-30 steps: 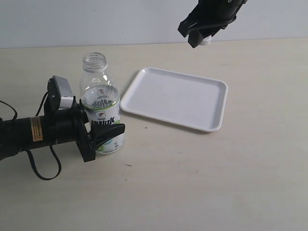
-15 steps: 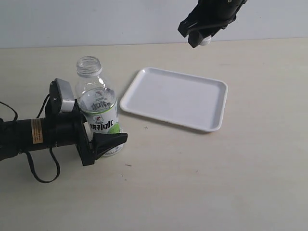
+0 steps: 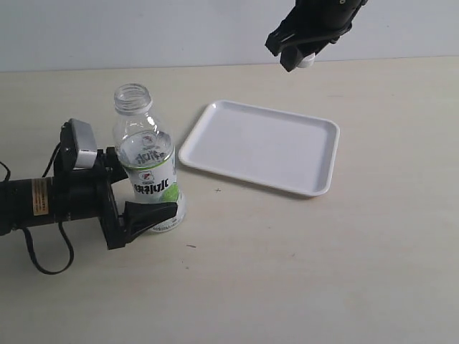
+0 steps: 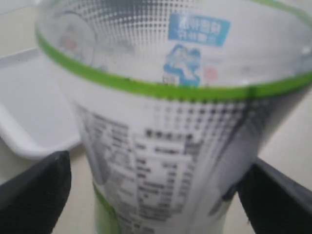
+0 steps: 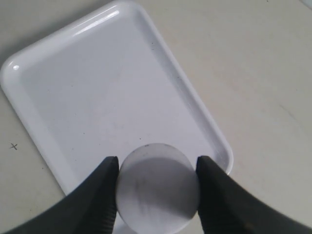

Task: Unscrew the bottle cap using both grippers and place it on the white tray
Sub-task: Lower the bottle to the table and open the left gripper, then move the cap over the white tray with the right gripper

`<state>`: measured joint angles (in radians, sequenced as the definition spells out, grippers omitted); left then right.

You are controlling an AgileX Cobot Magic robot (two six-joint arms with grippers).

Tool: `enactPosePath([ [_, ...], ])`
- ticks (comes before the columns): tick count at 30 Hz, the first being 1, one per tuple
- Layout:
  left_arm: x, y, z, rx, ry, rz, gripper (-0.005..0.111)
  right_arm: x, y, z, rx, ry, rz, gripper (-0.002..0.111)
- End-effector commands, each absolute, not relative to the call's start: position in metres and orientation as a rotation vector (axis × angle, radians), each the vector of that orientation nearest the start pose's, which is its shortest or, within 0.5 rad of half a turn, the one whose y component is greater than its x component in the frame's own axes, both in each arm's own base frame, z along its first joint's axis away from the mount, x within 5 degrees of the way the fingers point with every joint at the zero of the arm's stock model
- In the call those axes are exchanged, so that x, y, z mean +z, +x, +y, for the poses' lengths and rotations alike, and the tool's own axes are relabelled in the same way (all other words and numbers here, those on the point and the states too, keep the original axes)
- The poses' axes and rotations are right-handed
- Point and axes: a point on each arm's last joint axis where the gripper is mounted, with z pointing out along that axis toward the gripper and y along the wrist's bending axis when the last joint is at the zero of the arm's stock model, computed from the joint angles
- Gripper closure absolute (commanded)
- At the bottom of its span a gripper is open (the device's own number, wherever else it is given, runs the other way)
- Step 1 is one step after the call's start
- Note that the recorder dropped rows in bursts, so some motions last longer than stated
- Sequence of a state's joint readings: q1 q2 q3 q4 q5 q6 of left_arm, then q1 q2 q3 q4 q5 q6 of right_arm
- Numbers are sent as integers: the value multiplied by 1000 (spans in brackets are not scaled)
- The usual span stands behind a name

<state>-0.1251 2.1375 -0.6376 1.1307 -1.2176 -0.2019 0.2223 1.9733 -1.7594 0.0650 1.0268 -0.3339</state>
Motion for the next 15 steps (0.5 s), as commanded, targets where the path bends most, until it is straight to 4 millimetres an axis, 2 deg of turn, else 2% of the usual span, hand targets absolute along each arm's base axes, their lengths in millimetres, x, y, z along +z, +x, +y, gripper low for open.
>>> enactPosePath([
  [1, 80, 267, -100, -875, 1095, 1616, 18, 276, 423, 100, 56, -724, 2613, 108],
  [8, 90, 256, -62, -855, 1152, 1607, 18, 272, 423, 104, 130, -709, 2635, 108],
  [11, 94, 257, -54, -823, 1127, 1612, 21, 258, 429, 112, 208, -715, 2626, 108],
  [13, 98, 258, -52, -808, 1128, 1602, 28, 244, 436, 115, 242, -726, 2623, 108],
  [15, 102, 259, -52, -791, 1123, 1593, 40, 229, 442, 117, 241, -723, 2624, 108],
])
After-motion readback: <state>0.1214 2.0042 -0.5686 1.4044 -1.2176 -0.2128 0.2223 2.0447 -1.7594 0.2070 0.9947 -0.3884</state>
